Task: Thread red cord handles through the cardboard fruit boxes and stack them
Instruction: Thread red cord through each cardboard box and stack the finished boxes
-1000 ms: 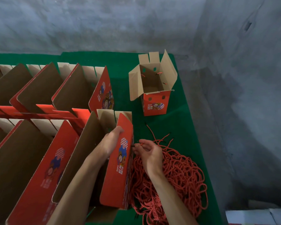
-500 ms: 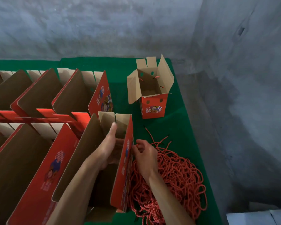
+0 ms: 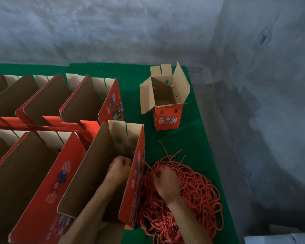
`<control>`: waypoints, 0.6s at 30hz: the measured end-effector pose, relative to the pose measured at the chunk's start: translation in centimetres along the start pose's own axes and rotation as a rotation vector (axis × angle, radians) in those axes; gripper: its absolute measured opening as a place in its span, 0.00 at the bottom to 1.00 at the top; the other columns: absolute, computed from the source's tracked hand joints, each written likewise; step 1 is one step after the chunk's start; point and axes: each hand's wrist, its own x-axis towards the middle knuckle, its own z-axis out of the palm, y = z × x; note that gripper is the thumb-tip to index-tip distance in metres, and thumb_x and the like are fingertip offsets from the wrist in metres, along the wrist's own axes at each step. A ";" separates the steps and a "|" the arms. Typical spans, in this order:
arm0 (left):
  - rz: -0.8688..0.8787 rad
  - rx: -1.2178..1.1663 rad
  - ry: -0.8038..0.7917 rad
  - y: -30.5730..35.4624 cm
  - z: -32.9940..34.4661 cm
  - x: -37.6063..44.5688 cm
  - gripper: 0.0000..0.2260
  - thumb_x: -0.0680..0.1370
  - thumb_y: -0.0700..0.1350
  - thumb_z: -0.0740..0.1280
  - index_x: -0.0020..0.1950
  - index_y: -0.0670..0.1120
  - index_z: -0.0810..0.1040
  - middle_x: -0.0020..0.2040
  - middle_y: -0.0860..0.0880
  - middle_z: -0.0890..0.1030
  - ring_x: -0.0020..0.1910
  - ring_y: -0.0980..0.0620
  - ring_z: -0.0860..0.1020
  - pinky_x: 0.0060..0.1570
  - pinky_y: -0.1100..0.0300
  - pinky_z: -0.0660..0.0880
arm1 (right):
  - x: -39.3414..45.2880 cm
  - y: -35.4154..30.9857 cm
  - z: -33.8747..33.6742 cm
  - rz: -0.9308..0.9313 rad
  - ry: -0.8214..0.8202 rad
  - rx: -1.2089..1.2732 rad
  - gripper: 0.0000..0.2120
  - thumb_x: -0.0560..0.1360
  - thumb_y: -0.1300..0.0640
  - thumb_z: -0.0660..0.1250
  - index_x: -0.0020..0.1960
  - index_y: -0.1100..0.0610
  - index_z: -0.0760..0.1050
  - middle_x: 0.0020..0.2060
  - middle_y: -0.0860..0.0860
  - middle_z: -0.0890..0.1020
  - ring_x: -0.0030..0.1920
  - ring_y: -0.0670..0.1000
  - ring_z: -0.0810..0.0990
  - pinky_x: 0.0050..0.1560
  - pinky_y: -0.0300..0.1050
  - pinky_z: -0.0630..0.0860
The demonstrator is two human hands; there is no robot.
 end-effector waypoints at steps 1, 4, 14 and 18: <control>-0.015 -0.033 -0.013 -0.3 -0.2 0.1 0.08 0.83 0.45 0.65 0.59 0.43 0.77 0.50 0.43 0.84 0.44 0.48 0.85 0.42 0.53 0.83 | -0.1 0.8 -0.2 0.038 0.017 0.100 0.12 0.83 0.51 0.66 0.42 0.53 0.78 0.36 0.46 0.80 0.34 0.45 0.77 0.39 0.53 0.78; 0.017 -0.098 -0.013 -0.6 -1.0 -0.1 0.15 0.83 0.57 0.61 0.61 0.49 0.76 0.49 0.48 0.84 0.42 0.51 0.86 0.36 0.57 0.82 | -0.1 2.3 -1.6 0.115 0.170 0.458 0.15 0.83 0.47 0.67 0.41 0.54 0.78 0.31 0.44 0.78 0.29 0.44 0.75 0.35 0.45 0.73; 0.138 -0.151 -0.266 2.2 -1.8 -3.8 0.22 0.74 0.73 0.62 0.57 0.59 0.77 0.53 0.53 0.85 0.50 0.53 0.85 0.48 0.55 0.81 | 2.0 2.2 -5.4 0.397 0.047 0.914 0.31 0.78 0.32 0.66 0.37 0.59 0.86 0.22 0.50 0.70 0.21 0.48 0.63 0.25 0.42 0.61; 0.063 -0.129 -0.295 2.0 -1.8 -4.3 0.07 0.80 0.58 0.65 0.56 0.58 0.76 0.47 0.50 0.87 0.45 0.52 0.87 0.47 0.53 0.83 | 2.1 3.7 -4.8 0.509 0.130 1.027 0.15 0.81 0.51 0.71 0.61 0.61 0.76 0.43 0.56 0.87 0.31 0.50 0.81 0.34 0.45 0.79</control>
